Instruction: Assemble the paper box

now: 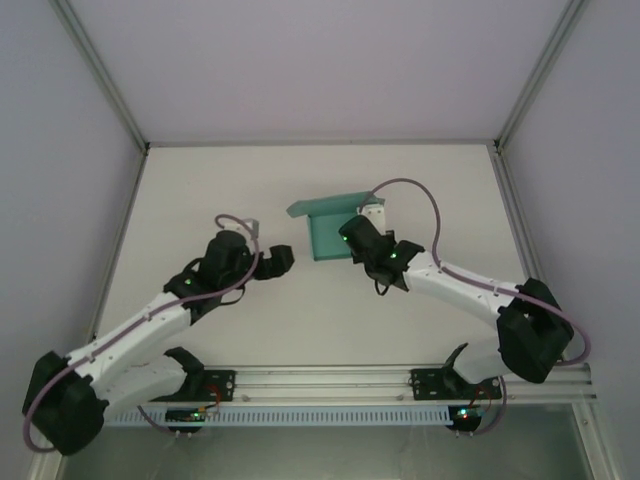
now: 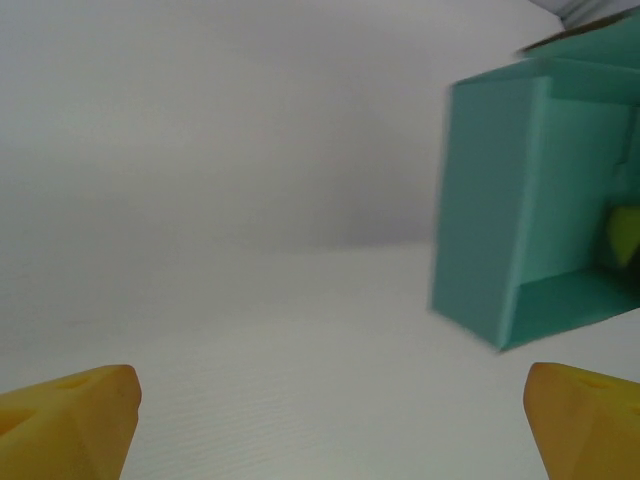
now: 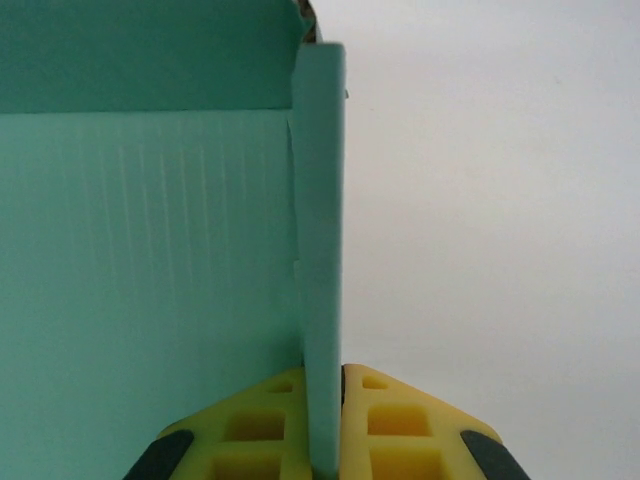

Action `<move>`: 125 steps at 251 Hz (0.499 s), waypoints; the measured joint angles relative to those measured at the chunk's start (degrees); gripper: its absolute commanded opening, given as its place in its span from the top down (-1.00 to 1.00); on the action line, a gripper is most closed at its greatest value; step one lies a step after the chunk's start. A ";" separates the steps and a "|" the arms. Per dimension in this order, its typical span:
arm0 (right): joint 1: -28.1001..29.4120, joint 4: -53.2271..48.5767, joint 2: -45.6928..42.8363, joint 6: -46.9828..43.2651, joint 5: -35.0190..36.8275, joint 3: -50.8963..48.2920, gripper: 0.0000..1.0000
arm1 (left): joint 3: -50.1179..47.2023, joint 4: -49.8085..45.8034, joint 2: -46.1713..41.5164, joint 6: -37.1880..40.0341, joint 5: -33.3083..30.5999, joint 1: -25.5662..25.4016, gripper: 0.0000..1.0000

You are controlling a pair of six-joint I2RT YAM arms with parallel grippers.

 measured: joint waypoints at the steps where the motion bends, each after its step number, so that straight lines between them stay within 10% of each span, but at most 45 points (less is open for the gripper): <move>1: 0.09 0.13 -0.09 -0.02 -0.20 -0.07 1.00 | 0.09 0.20 0.20 0.00 -0.09 -0.09 -0.99; 125: -9.55 14.27 -15.93 -6.56 -35.08 -12.37 1.00 | -2.05 3.80 -6.19 -2.54 -6.38 4.48 -0.99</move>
